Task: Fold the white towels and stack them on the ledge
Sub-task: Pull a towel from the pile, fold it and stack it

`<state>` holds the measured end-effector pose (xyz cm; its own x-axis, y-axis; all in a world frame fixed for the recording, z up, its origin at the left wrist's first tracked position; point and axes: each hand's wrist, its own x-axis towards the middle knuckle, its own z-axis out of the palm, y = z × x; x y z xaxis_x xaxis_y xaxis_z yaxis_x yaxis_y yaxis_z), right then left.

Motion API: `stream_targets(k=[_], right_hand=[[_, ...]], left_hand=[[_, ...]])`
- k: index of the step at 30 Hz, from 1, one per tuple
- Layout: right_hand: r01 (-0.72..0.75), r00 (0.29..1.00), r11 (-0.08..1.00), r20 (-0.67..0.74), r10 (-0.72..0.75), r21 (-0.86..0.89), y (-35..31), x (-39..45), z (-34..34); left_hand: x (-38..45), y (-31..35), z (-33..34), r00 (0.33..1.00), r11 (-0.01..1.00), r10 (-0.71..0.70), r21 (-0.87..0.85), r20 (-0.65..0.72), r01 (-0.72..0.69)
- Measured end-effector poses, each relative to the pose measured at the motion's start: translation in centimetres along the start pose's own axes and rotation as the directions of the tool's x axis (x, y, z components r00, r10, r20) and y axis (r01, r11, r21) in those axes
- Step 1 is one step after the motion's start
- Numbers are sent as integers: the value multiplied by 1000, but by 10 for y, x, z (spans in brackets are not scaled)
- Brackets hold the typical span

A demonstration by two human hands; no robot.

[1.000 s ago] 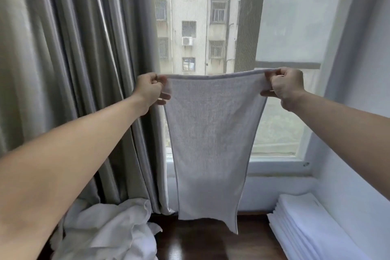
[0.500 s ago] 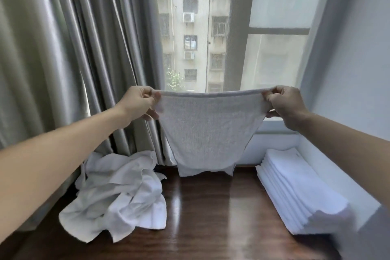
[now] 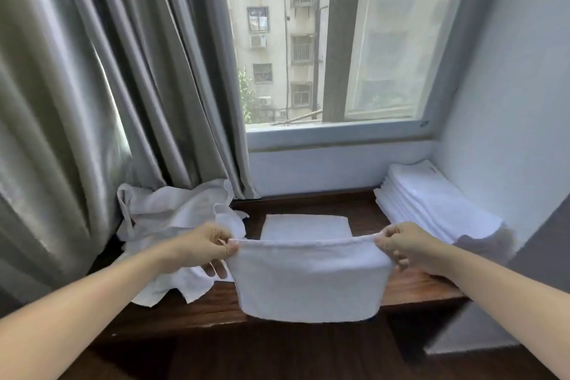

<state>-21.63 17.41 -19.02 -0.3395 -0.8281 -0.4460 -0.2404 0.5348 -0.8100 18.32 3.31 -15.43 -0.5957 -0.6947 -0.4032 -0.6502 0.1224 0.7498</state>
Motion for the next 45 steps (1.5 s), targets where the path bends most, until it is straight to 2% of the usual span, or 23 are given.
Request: stream_targets(k=[3,6,11,14,17,19,22,24,26,28,35,38,41,45], right_hand=[[-50,999,999,22,50,-4,17,15,8],[-53,999,998,3,53,19,25,43,9],[-64,995,996,-77,69,67,21,118,2],[-78,994,992,-74,85,97,12,178,-9],[-123,991,986,-39,128,110,7,244,-10],[-170,984,980,-31,174,104,13,285,-1],[-217,970,973,-98,224,73,32,332,22],[-232,956,973,-192,224,-18,45,351,36],[-226,943,967,-276,187,-116,52,362,46],[-245,931,961,-307,196,-129,54,371,52],[-311,939,945,-182,291,-97,48,376,63],[-331,938,940,-138,318,-85,50,377,63],[-298,949,951,-132,286,-81,47,371,66],[-290,949,950,-91,301,112,43,365,66]], left_hand=[[25,-22,14,999,999,-46,6,26,46],[64,-36,17,998,999,-54,0,-11,54],[149,-40,5,983,1000,-21,-11,-182,19],[208,-37,-9,963,998,-24,-55,-268,10],[273,-49,-16,945,989,-96,-134,-313,56],[313,-63,-12,932,977,-182,-162,-314,137],[360,-85,8,919,947,-306,-179,-250,267],[384,-97,24,887,926,-372,-176,-275,334],[398,-101,35,836,905,-426,-171,-346,390],[408,-100,43,794,892,-451,-194,-407,408],[414,-92,53,765,840,-538,-301,-354,451],[412,-95,57,767,827,-544,-376,-340,419],[406,-98,58,779,848,-497,-402,-382,344],[396,-98,56,798,894,-398,-387,-453,226]])
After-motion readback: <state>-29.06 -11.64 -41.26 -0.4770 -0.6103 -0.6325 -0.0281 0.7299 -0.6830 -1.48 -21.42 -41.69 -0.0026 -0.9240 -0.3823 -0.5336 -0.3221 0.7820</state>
